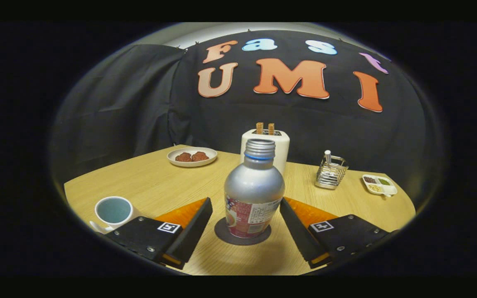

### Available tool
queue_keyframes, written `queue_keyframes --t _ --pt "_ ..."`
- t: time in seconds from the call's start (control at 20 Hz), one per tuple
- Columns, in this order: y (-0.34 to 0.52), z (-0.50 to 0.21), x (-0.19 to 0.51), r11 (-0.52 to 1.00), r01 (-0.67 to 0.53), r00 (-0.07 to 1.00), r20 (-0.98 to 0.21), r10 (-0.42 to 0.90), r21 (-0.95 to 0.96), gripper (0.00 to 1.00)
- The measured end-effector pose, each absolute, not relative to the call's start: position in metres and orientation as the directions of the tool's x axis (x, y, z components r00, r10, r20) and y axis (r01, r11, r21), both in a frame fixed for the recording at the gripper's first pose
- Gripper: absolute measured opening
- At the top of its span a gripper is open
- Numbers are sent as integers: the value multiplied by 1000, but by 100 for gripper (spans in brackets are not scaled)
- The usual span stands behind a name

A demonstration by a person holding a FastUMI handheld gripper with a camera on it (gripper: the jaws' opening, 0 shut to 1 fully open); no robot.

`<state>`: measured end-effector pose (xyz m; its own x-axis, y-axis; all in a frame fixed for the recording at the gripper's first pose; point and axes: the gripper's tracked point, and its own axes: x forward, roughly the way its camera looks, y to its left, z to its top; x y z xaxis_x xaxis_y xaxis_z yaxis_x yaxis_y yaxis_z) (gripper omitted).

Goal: Take the bottle from table, then pour the juice into the cup, finally place the bottle on the coaster

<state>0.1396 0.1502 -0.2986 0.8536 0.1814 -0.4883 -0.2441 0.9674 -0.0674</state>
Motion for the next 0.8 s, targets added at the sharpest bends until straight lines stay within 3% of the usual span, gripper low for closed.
queue_keyframes --t 0.3,0.8 --pt "136 -237 118 963 -221 913 -379 150 -152 98" --pt "117 -137 55 981 -177 957 -245 154 -75 98"
